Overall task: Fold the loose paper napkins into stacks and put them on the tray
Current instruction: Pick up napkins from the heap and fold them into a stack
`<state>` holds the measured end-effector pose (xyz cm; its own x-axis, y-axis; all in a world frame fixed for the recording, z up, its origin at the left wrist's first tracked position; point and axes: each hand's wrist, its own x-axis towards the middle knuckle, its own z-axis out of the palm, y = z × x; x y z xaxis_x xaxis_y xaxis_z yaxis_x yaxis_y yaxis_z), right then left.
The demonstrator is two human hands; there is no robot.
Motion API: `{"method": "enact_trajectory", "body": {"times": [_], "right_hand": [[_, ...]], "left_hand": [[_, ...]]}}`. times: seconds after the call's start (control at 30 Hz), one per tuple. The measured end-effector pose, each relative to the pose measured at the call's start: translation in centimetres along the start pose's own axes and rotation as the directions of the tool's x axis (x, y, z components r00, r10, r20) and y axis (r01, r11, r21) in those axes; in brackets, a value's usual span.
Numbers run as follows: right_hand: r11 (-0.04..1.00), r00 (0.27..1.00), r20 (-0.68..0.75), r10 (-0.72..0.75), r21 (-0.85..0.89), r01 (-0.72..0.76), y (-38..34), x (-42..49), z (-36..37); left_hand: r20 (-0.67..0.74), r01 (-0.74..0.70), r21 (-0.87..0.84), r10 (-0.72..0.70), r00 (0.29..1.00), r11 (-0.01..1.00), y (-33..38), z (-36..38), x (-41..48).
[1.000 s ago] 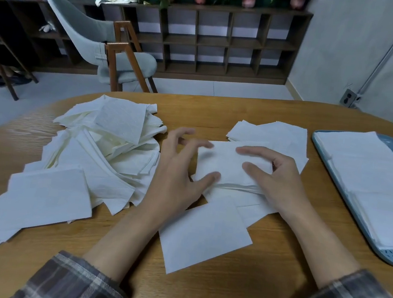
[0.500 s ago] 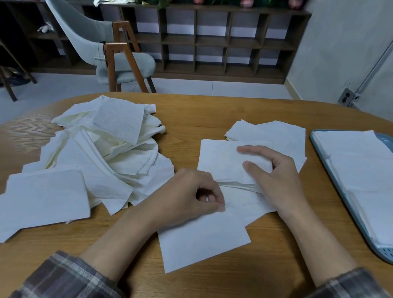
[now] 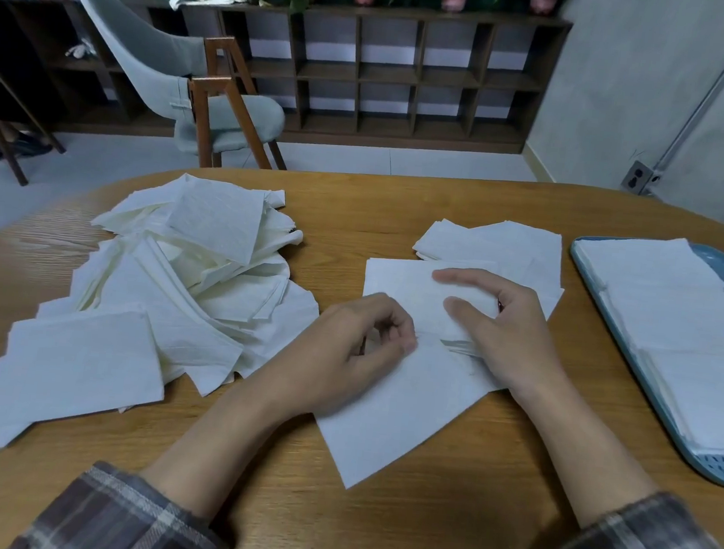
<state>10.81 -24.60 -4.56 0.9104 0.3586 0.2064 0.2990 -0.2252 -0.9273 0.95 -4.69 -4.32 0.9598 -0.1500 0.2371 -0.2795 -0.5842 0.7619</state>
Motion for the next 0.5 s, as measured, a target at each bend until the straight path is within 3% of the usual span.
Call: {"method": "enact_trajectory", "body": {"times": [0.17, 0.33, 0.5], "right_hand": [[0.997, 0.999, 0.016, 0.036, 0.063, -0.037, -0.5, -0.2, 0.0], [0.986, 0.996, 0.073, 0.050, 0.153, -0.061, -0.9, -0.2, 0.1], [0.989, 0.980, 0.198, 0.005, 0.146, -0.034, -1.5, -0.8, 0.2]], "left_hand": [[-0.062, 0.049, -0.140, -0.058, 0.996, 0.989, 0.5, -0.1, -0.1], [-0.220, 0.120, -0.287, -0.187, 0.957, 0.951, 0.1, -0.3, 0.4], [-0.329, 0.083, -0.307, -0.188, 0.925, 0.948, 0.2, -0.3, 0.5]]}}
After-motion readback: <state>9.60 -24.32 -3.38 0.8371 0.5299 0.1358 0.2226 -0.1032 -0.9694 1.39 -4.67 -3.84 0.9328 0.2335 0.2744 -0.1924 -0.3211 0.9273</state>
